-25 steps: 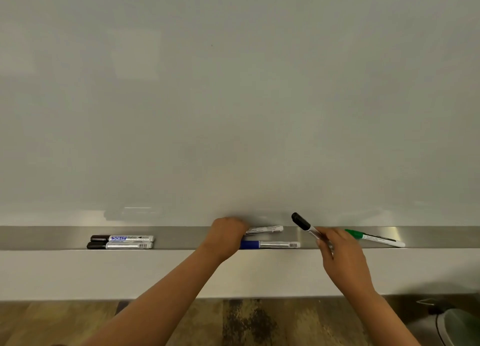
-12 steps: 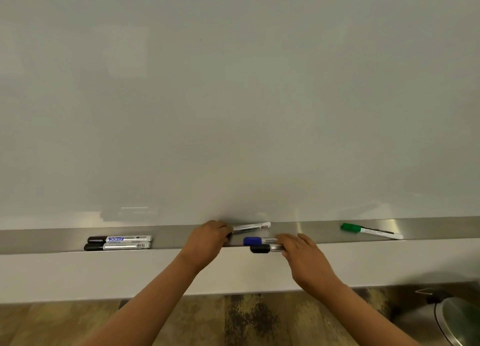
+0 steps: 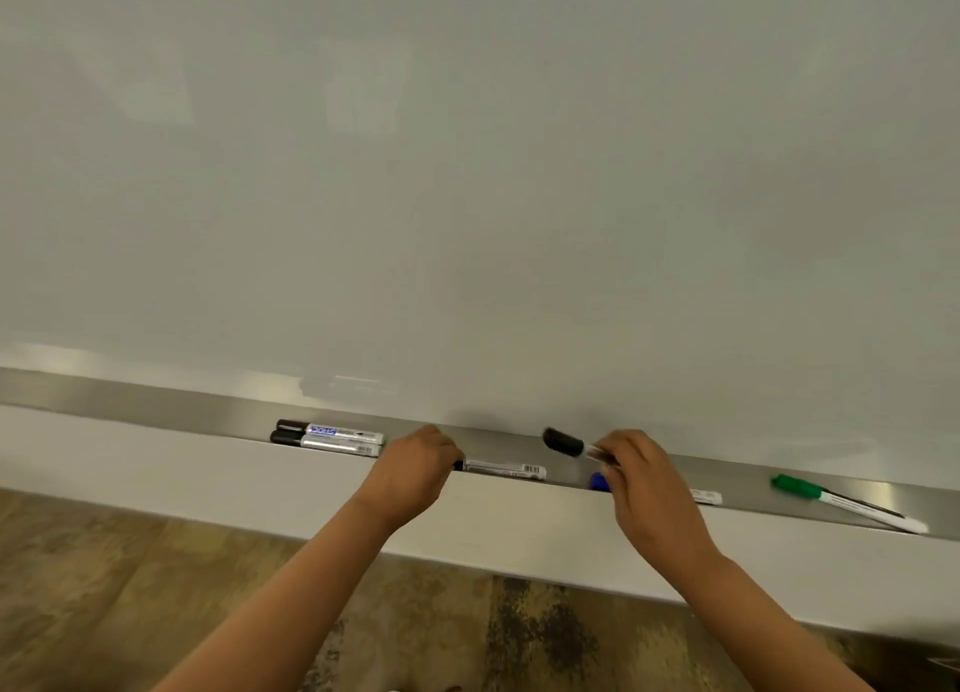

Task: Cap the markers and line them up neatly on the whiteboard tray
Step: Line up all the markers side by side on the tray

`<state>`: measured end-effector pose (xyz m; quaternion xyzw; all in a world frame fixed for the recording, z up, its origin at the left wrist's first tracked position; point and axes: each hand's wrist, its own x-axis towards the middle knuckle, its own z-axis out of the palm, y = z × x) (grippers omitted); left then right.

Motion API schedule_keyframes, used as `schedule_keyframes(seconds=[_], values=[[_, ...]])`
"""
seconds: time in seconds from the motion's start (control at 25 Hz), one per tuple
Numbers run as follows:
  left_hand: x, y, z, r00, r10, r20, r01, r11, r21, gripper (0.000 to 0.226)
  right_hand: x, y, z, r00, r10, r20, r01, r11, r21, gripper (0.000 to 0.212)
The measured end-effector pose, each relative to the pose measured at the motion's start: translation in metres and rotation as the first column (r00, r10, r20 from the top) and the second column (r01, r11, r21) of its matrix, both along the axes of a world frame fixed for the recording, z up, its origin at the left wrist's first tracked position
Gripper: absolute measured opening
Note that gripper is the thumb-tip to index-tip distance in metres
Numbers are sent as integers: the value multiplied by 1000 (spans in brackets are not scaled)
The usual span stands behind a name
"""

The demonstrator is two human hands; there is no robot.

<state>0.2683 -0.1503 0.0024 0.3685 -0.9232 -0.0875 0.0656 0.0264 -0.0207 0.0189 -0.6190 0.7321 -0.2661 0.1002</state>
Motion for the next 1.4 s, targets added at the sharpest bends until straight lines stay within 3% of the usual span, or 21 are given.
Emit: schedule_keyframes(seconds=[0.2, 0.44, 0.64, 0.84, 1.08, 1.4], values=[[24, -10, 9, 997, 39, 66, -33, 995, -92, 21, 54, -51, 0, 997, 72, -17, -69, 989, 129, 27], [43, -24, 7, 992, -48, 117, 63, 990, -128, 29, 81, -73, -7, 999, 48, -1, -47, 983, 179, 24], [50, -31, 0, 991, -65, 115, 74, 995, -74, 38, 90, -79, -12, 999, 24, 29, -29, 985, 172, 23], [75, -49, 16, 984, 111, -137, -109, 994, 17, 40, 106, -90, -13, 996, 77, 47, -85, 977, 198, 22], [89, -62, 17, 990, 140, -10, -139, 987, 84, 39, 120, -103, -15, 993, 114, 21, -116, 962, 247, 24], [89, -57, 10, 990, 140, -5, -139, 986, 92, 36, 127, -105, -17, 992, 127, -21, -117, 959, 258, 30]])
